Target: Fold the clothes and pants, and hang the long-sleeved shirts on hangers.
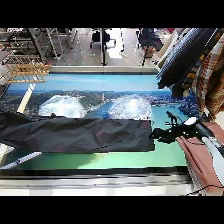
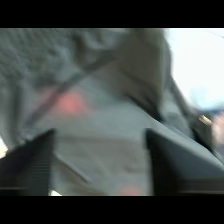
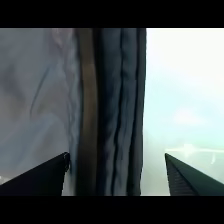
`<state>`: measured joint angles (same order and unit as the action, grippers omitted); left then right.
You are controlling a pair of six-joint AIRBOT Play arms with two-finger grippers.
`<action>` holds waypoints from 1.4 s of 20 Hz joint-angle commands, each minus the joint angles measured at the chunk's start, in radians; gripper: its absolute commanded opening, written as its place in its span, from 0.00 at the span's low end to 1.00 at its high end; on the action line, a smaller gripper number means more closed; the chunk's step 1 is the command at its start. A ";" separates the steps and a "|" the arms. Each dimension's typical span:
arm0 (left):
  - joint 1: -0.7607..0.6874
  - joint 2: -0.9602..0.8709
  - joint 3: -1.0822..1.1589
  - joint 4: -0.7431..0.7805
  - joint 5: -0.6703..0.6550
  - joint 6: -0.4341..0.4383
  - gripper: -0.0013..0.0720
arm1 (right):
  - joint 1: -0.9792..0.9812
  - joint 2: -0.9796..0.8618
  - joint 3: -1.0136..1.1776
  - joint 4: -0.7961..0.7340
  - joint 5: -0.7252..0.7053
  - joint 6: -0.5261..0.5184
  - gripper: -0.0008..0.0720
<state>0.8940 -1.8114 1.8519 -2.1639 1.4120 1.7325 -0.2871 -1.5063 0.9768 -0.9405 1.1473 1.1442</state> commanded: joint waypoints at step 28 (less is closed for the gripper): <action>-0.615 0.192 -0.232 -0.017 0.227 0.161 0.04 | 1.147 -0.265 0.492 -0.305 -0.502 0.644 0.28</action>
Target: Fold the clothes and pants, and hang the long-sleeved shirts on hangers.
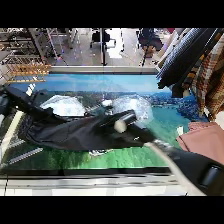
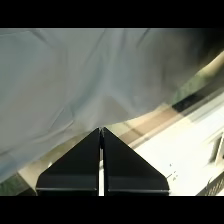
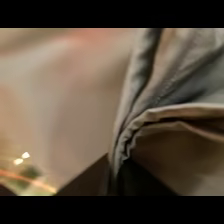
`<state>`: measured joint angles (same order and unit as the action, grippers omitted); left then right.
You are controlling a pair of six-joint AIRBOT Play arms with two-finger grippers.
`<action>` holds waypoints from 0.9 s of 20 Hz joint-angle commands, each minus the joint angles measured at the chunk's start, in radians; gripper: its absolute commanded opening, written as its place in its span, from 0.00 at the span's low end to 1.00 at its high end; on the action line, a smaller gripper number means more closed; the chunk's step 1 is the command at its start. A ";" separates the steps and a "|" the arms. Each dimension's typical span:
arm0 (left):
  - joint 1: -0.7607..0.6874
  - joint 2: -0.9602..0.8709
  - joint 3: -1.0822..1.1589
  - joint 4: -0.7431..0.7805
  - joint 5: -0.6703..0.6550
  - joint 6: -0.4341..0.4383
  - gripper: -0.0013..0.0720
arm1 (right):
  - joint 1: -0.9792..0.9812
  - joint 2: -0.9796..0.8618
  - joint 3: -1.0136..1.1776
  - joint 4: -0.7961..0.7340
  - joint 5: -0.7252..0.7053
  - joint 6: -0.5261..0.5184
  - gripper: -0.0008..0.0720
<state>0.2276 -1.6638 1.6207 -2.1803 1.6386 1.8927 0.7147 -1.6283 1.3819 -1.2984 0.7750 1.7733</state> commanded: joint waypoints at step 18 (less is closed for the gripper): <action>0.038 0.040 -0.004 0.111 0.020 0.000 0.04 | -0.844 -0.158 -0.031 0.582 0.517 -0.788 0.98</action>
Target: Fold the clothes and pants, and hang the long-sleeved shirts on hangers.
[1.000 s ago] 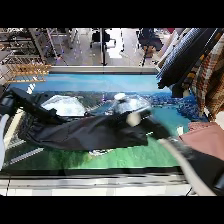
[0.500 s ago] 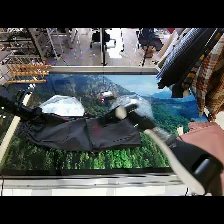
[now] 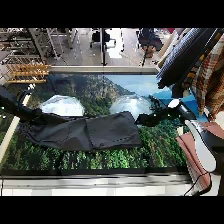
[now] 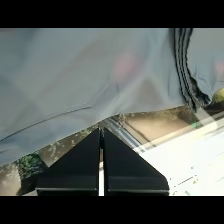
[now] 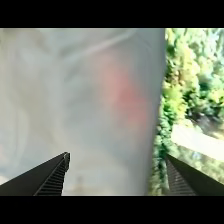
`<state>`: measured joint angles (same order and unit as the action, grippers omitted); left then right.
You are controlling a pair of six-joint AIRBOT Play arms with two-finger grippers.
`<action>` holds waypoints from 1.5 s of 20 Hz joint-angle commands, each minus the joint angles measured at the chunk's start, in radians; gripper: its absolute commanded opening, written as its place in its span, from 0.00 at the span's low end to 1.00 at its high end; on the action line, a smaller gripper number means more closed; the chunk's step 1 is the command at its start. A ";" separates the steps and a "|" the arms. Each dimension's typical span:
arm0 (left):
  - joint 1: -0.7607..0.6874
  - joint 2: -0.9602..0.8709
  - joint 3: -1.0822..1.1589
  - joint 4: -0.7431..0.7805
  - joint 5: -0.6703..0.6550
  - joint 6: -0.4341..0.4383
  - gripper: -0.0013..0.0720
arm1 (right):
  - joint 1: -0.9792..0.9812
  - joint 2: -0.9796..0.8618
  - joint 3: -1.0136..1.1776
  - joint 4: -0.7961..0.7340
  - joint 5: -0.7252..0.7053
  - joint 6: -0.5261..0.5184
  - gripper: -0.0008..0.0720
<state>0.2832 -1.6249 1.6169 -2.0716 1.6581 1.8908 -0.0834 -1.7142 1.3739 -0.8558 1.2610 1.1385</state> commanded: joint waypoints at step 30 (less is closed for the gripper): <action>-0.122 0.296 -0.069 0.082 -0.008 -0.065 0.04 | 0.923 0.015 0.261 -0.524 -0.586 0.807 0.06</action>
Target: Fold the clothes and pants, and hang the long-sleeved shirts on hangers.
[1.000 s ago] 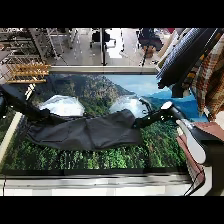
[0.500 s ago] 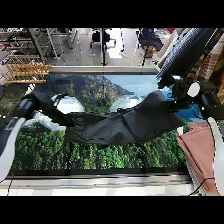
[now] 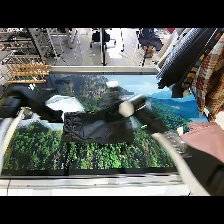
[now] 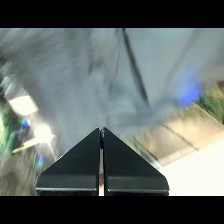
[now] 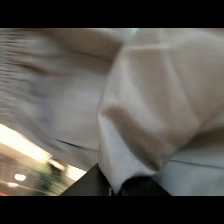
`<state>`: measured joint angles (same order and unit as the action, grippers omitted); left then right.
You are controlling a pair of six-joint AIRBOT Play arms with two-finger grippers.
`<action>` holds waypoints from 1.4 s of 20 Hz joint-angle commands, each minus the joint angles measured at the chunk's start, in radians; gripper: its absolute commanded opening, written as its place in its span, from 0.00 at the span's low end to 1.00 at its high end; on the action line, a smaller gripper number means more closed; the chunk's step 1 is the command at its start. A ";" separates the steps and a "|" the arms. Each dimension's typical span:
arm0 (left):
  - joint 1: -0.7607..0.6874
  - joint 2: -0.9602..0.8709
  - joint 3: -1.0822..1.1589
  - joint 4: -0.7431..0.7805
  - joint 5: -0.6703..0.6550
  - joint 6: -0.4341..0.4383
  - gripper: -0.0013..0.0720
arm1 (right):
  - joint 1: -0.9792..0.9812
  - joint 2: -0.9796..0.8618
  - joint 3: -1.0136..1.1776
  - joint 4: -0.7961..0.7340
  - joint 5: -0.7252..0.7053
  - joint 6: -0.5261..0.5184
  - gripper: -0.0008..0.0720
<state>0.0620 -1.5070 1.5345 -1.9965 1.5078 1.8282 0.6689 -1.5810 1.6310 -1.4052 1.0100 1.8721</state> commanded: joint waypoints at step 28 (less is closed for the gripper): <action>-0.051 -0.203 -0.243 0.085 -0.283 -0.137 0.03 | -0.513 -0.428 -0.036 0.862 0.266 -0.600 0.98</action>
<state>0.0090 -1.6947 1.2922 -1.9327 1.2156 1.7039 0.1463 -1.9160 1.5650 -0.6838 1.2598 1.3243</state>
